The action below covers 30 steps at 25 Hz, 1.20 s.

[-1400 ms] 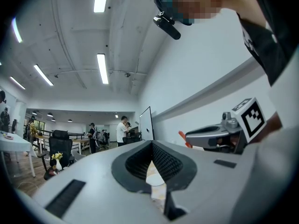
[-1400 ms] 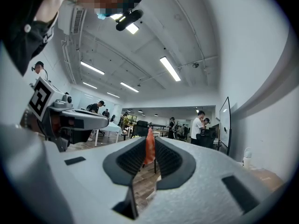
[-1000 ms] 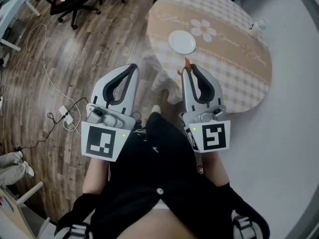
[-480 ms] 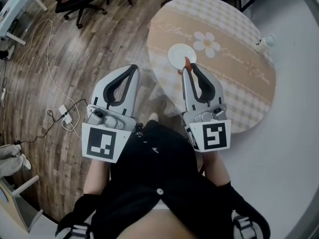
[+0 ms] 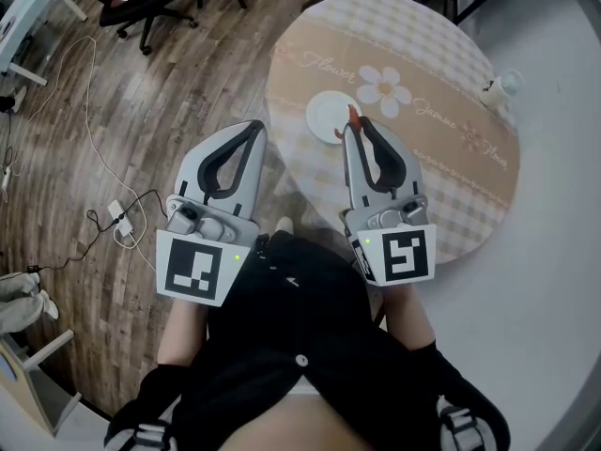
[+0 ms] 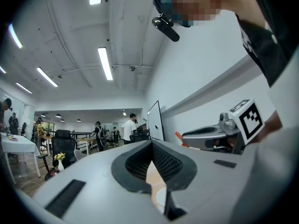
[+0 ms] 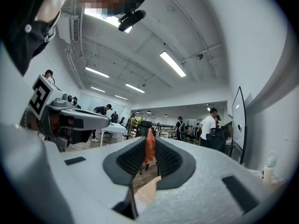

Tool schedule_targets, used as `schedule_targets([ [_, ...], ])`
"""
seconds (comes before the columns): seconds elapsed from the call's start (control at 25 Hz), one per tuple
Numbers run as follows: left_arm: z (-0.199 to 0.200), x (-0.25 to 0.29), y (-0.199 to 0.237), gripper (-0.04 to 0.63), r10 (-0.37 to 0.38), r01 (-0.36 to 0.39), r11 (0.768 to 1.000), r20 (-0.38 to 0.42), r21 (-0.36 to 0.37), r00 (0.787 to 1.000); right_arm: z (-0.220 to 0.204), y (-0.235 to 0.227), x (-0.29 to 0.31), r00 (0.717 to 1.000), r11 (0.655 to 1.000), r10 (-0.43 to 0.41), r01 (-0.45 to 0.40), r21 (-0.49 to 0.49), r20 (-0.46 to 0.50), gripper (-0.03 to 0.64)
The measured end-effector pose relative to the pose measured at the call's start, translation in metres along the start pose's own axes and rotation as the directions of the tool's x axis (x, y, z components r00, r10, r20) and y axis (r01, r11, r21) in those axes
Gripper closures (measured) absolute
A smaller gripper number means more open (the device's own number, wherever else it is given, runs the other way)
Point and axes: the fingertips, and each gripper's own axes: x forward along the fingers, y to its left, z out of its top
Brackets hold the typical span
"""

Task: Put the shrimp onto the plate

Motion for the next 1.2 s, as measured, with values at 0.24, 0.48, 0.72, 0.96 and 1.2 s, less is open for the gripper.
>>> schedule_targets([
  [0.24,0.000,0.007,-0.005,0.592,-0.010,0.010,1.000,-0.005,0.002,1.000,-0.006,-0.010,-0.001,1.000,1.000,-0.010,0.010,0.004,-0.013,0.569],
  [0.48,0.003,0.013,-0.011,0.592,-0.026,0.026,1.000,0.001,0.000,1.000,-0.007,-0.014,-0.008,1.000,1.000,-0.023,0.022,-0.002,-0.021,0.569],
  [0.72,0.006,0.022,-0.018,0.592,-0.061,0.061,0.998,0.003,0.005,0.998,-0.006,-0.026,-0.016,0.997,0.998,-0.068,0.068,-0.001,-0.023,0.570],
  [0.96,0.010,0.035,-0.020,0.592,-0.106,0.106,0.994,0.010,0.012,0.994,-0.007,-0.038,-0.019,0.992,0.992,-0.124,0.124,0.002,-0.030,0.569],
  [1.2,0.018,0.051,-0.013,0.592,-0.163,0.163,0.986,0.024,0.025,0.986,-0.001,-0.047,-0.011,0.984,0.984,-0.176,0.176,-0.004,-0.034,0.569],
])
